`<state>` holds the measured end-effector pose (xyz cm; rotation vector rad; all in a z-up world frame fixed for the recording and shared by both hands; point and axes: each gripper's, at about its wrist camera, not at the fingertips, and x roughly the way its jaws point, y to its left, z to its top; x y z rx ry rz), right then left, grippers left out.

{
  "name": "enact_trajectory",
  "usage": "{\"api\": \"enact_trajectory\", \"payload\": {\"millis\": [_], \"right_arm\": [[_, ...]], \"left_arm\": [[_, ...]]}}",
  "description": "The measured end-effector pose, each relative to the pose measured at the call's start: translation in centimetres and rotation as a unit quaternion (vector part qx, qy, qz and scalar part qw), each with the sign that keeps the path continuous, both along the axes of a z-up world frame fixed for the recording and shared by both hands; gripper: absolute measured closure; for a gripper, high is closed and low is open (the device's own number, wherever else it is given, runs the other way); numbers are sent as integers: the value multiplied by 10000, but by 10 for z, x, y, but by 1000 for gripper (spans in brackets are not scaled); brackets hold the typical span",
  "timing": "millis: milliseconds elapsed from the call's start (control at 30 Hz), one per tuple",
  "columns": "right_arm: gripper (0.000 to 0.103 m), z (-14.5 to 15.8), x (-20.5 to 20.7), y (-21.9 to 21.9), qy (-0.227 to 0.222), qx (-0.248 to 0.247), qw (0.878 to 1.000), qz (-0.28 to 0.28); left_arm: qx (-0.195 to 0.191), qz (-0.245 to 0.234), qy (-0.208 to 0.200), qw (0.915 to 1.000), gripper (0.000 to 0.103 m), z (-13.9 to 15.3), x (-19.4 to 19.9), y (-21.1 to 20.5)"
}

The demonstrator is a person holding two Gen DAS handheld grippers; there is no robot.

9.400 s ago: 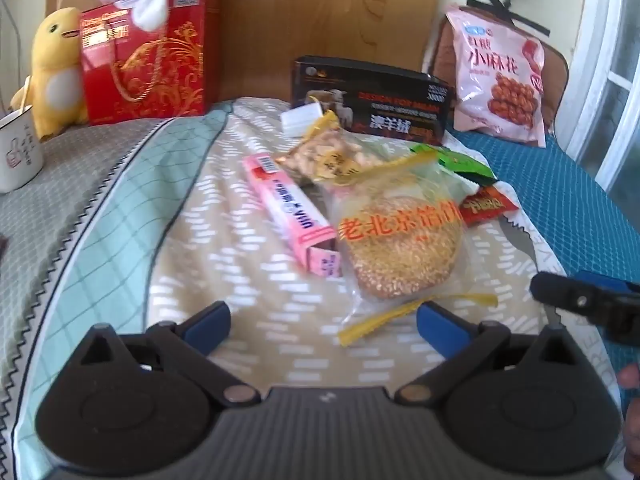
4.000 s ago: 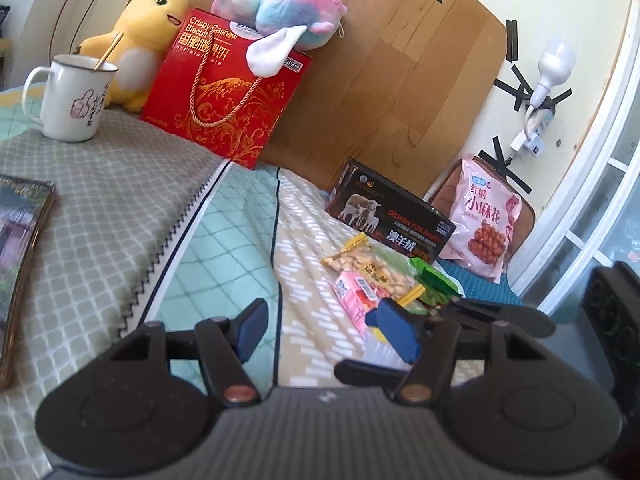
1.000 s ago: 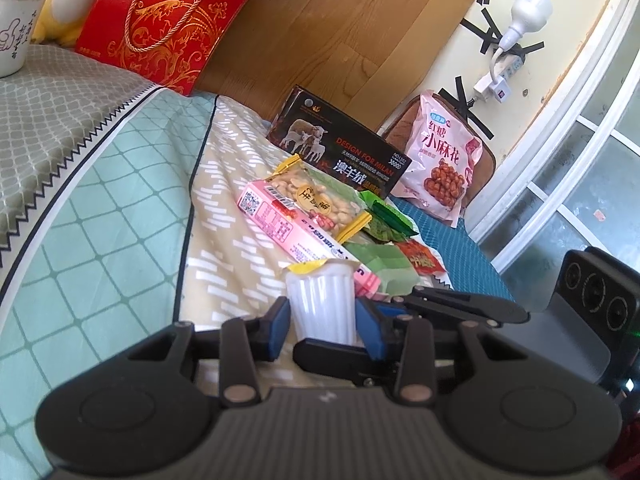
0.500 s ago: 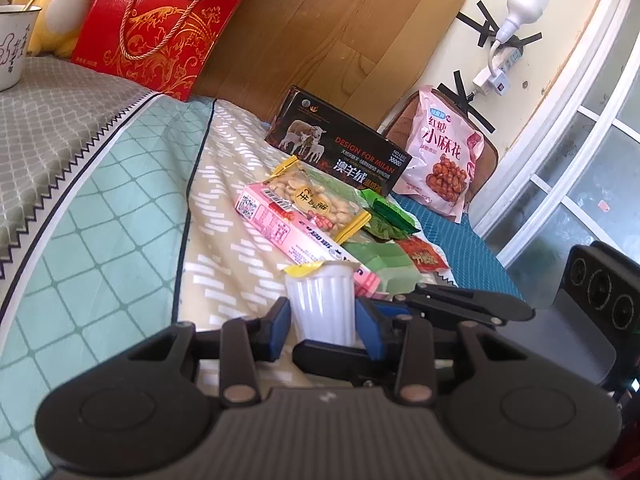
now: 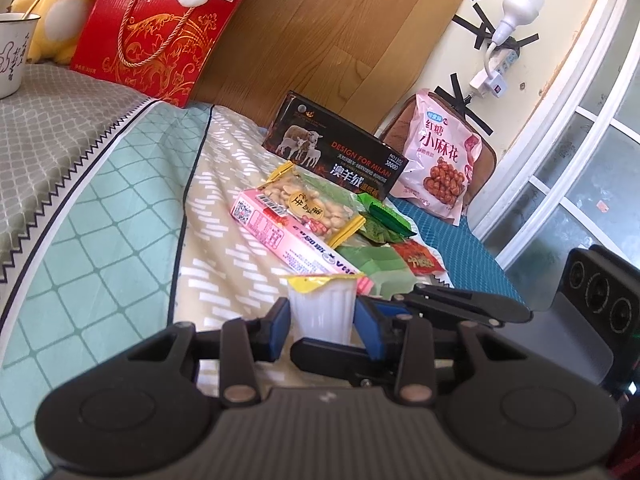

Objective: Organize snacks

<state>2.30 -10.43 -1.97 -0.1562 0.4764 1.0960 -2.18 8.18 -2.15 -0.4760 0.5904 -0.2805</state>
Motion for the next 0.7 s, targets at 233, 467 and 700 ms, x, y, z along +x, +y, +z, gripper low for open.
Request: {"api": "enact_trajectory", "payload": {"millis": [233,467,700], "right_arm": [[57,0,0,1,42,-44,10000,-13],[57,-1,0,1,49,-50,10000,-7],[57,-1,0,2,58,-48,10000,-8]], "left_arm": [[-2,4,20,10000,68,-2,1,1],[-17,5,27,10000,68,-2,1,1],[-20,8,33,10000,68,-2,0,2]]}}
